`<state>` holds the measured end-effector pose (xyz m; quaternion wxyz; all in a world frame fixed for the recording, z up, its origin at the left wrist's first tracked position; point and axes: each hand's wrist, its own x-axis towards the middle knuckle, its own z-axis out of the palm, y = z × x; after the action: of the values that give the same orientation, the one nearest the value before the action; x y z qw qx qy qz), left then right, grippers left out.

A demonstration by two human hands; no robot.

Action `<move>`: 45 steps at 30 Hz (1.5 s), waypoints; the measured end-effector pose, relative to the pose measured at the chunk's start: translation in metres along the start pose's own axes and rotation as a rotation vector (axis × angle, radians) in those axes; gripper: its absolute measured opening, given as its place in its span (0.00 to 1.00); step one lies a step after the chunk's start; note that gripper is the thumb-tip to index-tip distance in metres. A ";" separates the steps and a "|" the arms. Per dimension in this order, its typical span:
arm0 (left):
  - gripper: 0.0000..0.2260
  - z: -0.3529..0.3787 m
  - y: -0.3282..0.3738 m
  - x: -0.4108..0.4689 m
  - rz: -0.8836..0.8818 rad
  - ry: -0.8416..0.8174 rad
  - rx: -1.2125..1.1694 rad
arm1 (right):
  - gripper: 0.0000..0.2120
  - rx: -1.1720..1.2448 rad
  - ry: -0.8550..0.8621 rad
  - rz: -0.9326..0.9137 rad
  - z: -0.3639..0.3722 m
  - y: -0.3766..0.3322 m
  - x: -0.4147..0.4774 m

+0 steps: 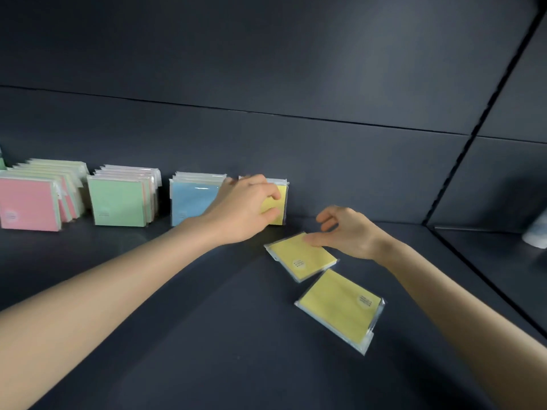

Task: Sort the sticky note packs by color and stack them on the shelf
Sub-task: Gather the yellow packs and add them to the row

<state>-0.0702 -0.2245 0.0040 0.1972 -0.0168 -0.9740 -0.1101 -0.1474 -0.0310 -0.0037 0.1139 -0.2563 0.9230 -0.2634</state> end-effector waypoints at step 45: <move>0.09 -0.002 0.008 -0.059 -0.562 0.174 -1.293 | 0.12 0.866 0.044 -0.241 0.020 0.005 -0.030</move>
<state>-0.0147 -0.2167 -0.0158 0.1891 0.1301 -0.6615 -0.7139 -0.1171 -0.0201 -0.0209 0.1595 -0.2851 0.6934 -0.6422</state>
